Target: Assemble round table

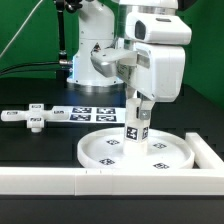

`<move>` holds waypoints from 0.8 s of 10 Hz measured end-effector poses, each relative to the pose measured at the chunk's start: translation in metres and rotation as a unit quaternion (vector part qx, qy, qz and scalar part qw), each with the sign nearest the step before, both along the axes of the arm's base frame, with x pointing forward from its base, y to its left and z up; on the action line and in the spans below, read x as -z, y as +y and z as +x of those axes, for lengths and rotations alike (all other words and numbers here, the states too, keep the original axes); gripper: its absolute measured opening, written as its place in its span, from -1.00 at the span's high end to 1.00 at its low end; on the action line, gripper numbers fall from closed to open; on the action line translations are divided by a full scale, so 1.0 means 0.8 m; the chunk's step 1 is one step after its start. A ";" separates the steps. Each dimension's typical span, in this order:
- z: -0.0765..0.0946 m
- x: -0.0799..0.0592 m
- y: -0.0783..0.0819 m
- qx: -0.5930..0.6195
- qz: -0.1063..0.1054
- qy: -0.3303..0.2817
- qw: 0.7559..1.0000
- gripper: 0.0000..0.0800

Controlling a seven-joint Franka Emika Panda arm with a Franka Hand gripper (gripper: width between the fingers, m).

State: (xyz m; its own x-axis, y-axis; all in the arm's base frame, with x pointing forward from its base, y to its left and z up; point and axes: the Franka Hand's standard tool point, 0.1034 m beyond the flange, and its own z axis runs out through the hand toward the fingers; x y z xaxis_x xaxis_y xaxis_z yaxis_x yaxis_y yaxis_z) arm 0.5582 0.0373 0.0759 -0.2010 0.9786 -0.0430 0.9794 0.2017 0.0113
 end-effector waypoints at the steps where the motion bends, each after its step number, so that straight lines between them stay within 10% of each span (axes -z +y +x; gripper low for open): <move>1: 0.000 0.000 0.000 0.014 0.000 -0.001 1.000 -0.02; 8: -0.005 0.002 -0.003 0.329 0.006 0.000 0.944 -0.02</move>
Offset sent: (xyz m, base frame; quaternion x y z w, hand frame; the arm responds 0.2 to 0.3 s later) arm 0.0000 0.0000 0.0000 0.0000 0.0000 0.1296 0.9916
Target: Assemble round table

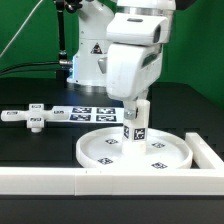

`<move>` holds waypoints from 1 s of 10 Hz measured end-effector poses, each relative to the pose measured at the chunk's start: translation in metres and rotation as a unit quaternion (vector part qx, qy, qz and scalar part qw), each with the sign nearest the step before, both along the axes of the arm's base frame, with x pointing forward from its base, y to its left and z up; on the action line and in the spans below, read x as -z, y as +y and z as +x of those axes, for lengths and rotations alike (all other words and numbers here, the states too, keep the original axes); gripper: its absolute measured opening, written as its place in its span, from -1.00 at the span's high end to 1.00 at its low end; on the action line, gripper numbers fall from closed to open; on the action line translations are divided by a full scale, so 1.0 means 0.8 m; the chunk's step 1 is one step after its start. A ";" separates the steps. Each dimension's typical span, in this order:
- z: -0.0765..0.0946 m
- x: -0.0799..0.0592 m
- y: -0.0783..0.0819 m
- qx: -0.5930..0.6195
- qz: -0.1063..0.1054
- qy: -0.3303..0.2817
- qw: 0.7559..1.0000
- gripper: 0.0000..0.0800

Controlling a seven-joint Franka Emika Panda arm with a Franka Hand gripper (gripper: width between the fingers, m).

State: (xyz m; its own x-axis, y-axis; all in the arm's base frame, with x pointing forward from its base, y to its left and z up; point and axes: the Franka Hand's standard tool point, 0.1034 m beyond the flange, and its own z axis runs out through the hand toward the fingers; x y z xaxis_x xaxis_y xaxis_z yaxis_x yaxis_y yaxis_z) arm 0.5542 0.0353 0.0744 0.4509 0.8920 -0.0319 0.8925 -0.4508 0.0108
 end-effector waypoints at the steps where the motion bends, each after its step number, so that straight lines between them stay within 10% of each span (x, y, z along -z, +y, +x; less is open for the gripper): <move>1: 0.000 0.000 0.000 0.029 0.000 -0.001 1.000 -0.02; 6: -0.001 0.000 0.001 0.210 0.005 -0.005 0.978 -0.02; 10: -0.004 0.001 0.005 0.444 0.013 0.004 0.896 -0.02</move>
Offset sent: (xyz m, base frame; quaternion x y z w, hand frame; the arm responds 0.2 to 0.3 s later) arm 0.0000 0.0000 0.0000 0.0000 0.0000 0.1938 0.9810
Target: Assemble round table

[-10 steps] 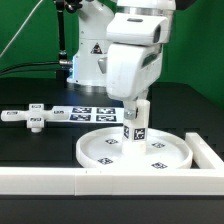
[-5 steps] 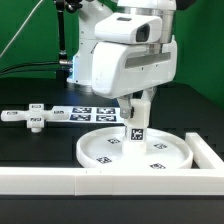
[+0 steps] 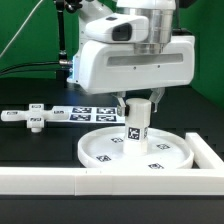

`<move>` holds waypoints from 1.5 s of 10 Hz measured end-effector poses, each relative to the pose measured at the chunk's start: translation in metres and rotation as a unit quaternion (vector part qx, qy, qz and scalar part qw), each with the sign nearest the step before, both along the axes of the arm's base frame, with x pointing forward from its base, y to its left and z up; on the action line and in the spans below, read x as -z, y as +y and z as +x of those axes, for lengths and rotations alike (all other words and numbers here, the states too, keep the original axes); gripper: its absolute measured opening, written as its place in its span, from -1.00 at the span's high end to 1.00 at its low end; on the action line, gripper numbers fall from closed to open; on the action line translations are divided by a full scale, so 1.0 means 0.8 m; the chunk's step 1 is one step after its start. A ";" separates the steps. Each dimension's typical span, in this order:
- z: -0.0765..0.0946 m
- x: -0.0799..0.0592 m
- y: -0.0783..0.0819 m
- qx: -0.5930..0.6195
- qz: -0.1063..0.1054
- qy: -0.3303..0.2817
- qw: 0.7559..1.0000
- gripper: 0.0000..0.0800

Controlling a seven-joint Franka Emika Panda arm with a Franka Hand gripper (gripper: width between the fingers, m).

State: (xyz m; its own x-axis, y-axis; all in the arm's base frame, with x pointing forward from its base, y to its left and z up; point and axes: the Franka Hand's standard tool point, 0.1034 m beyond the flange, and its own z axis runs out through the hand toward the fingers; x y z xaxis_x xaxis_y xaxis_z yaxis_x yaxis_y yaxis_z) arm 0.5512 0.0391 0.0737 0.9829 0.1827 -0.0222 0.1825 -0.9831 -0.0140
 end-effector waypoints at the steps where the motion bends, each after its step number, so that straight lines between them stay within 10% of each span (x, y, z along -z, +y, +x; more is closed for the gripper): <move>1: 0.000 0.000 0.001 0.035 0.000 -0.002 0.999 -0.02; 6: 0.000 0.000 0.000 0.182 0.008 0.002 0.983 -0.02; 15: 0.000 0.000 0.003 0.548 0.034 0.032 0.835 -0.02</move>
Offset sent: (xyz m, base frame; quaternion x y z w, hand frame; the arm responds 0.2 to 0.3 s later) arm 0.0000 0.0000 0.0000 0.0000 0.0000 0.1938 0.9810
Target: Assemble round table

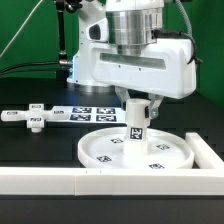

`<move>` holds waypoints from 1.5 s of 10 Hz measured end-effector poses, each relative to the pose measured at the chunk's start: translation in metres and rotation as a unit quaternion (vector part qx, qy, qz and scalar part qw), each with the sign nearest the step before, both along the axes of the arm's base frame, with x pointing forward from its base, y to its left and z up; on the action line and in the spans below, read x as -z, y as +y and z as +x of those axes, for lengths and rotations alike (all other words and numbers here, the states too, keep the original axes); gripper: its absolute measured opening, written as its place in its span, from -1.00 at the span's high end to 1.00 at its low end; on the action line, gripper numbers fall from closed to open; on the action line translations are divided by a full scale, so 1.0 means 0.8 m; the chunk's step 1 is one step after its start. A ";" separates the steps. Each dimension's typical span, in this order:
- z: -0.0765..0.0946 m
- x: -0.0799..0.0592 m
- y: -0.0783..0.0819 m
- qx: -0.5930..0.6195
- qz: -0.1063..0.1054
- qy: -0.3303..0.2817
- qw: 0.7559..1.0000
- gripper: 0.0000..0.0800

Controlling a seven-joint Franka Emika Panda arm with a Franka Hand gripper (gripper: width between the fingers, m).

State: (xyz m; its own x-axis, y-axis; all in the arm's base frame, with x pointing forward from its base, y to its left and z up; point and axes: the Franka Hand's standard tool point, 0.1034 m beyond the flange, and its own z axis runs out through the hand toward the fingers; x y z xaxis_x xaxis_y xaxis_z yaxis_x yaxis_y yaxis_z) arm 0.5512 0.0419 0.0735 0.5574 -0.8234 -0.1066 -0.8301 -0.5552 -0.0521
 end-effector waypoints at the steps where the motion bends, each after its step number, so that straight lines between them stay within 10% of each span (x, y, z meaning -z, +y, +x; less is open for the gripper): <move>1: 0.000 0.000 0.001 0.030 0.003 0.003 1.000 -0.02; 11: 0.003 0.000 -0.001 0.323 0.053 0.021 0.945 -0.02; 12: 0.003 0.000 -0.001 0.306 0.053 0.020 0.950 -0.48; 15: 0.006 -0.003 0.003 0.216 0.054 0.009 0.975 -0.62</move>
Offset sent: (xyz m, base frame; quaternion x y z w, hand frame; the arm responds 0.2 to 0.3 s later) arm -0.0025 -0.0075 -0.0002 0.0157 -0.0226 0.2294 0.9729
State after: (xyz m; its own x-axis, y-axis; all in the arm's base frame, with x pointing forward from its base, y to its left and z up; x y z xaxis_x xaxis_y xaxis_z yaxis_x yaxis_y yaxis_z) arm 0.5561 0.0445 0.0759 0.1587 -0.9643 -0.2118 -0.9865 -0.1461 -0.0739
